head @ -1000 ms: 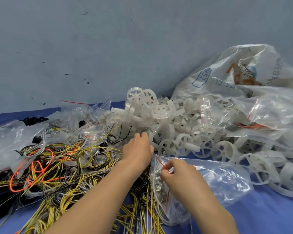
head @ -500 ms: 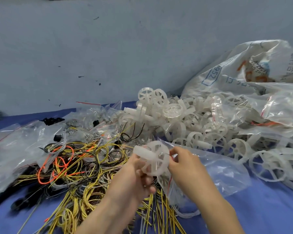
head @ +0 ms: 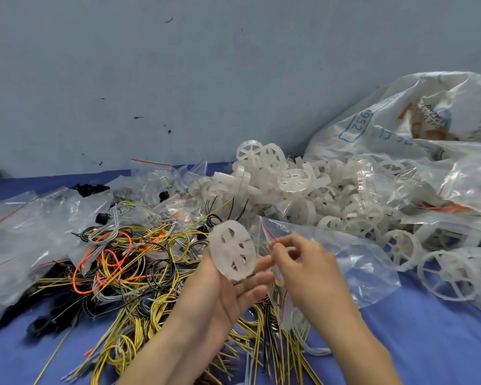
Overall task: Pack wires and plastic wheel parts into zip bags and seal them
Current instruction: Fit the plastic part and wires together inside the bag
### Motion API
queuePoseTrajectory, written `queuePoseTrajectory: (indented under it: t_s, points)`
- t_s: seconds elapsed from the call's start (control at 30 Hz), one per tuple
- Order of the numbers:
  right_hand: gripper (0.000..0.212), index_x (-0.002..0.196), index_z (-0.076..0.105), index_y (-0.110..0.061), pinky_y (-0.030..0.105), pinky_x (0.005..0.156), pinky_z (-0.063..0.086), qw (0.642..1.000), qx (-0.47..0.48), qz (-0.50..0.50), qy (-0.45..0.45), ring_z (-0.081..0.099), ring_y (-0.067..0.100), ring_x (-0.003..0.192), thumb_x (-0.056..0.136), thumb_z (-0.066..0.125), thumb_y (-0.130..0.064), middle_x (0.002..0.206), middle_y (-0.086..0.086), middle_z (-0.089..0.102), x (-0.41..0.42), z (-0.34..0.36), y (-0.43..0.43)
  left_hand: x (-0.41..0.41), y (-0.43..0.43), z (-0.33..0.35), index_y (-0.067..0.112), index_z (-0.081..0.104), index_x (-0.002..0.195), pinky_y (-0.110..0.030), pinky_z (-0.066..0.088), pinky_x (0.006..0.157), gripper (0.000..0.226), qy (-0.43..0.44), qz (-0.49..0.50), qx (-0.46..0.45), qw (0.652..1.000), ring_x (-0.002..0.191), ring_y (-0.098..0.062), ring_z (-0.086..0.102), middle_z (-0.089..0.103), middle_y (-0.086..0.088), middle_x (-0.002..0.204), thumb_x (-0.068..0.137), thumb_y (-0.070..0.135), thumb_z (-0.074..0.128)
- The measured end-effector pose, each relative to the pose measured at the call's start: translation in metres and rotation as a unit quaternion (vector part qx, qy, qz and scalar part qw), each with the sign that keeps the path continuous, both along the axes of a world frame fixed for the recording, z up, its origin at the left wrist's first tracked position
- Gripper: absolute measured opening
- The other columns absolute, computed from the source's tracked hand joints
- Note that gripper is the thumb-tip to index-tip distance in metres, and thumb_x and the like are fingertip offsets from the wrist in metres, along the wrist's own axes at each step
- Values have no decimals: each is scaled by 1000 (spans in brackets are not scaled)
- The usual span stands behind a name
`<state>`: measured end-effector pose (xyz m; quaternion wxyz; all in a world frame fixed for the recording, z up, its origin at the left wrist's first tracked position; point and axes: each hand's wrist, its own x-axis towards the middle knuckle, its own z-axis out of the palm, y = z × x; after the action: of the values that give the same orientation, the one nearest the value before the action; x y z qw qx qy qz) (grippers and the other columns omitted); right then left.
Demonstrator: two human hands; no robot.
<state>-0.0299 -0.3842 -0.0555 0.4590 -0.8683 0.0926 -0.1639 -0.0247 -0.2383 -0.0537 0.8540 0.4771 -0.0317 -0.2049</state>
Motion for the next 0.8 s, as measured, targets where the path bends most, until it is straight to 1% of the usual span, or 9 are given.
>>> queuePoseTrajectory:
  t_s: [0.07, 0.13, 0.27, 0.37, 0.47, 0.57, 0.67, 0.73, 0.8]
  points:
    - [19, 75, 61, -41, 25, 55, 42, 1000, 20, -8, -19, 57, 0, 57, 94, 58, -40, 73, -17, 63, -1, 2, -1, 2, 3, 0, 18, 70, 110, -26, 55, 61, 49, 4, 12, -25, 1000, 72, -14, 64, 74, -5, 101, 89, 57, 48]
    - [18, 77, 62, -41, 25, 56, 41, 999, 12, -8, -29, 57, 1, 60, 94, 58, -40, 75, -17, 63, -4, 2, -1, 4, 2, 0, 24, 78, 93, -25, 52, 59, 43, 12, 31, -18, 999, 66, -10, 58, 72, 4, 79, 77, 59, 59]
    - [14, 81, 66, -38, 27, 64, 42, 999, -3, 2, -35, 60, 2, 73, 94, 60, -39, 81, -16, 67, -7, 0, 0, 4, 1, 1, 15, 78, 93, -21, 48, 49, 32, -6, 28, 6, 1000, 55, -8, 52, 62, 0, 70, 76, 41, 71]
    - [13, 81, 68, -39, 20, 61, 42, 999, 15, 5, -45, 60, -3, 72, 92, 61, -38, 76, -19, 67, -10, 0, -1, 1, 4, 1, 6, 69, 96, -23, 51, 49, 20, -74, 42, 150, 985, 55, -12, 59, 67, -7, 70, 83, 22, 70]
    - [12, 88, 72, -36, 25, 64, 46, 998, 10, 3, -68, 62, 2, 70, 93, 61, -38, 76, -17, 66, -14, 0, -4, -2, 6, -2, 14, 63, 104, -24, 53, 51, 13, -188, 64, 336, 921, 55, -10, 63, 72, -7, 75, 91, 15, 64]
    - [11, 92, 71, -36, 30, 69, 50, 995, -26, 12, -91, 61, 2, 74, 94, 61, -38, 82, -16, 64, -19, 3, -5, -2, 8, -6, 29, 63, 108, -12, 43, 51, 17, -287, 91, 476, 826, 50, 1, 58, 64, 8, 66, 92, 31, 61]
    - [10, 97, 70, -38, 33, 72, 51, 989, -100, 28, -105, 59, 2, 80, 94, 60, -38, 88, -17, 62, -24, 8, 0, -2, 9, -6, 36, 60, 120, -3, 37, 58, 27, -356, 97, 567, 737, 67, 9, 53, 60, 22, 86, 94, 42, 55]
    - [14, 102, 70, -37, 36, 72, 51, 983, -142, 50, -100, 59, 5, 80, 94, 59, -39, 91, -16, 60, -26, 12, 4, -2, 9, -4, 41, 60, 114, -7, 36, 58, 21, -385, 36, 563, 731, 70, 7, 54, 61, 22, 87, 96, 41, 50]
    - [16, 103, 71, -38, 34, 69, 50, 979, -171, 62, -96, 59, 6, 77, 94, 57, -42, 91, -14, 59, -30, 15, 9, 0, 10, -2, 44, 56, 91, -18, 37, 52, 15, -397, -56, 534, 744, 55, 1, 50, 58, 14, 69, 96, 36, 45]
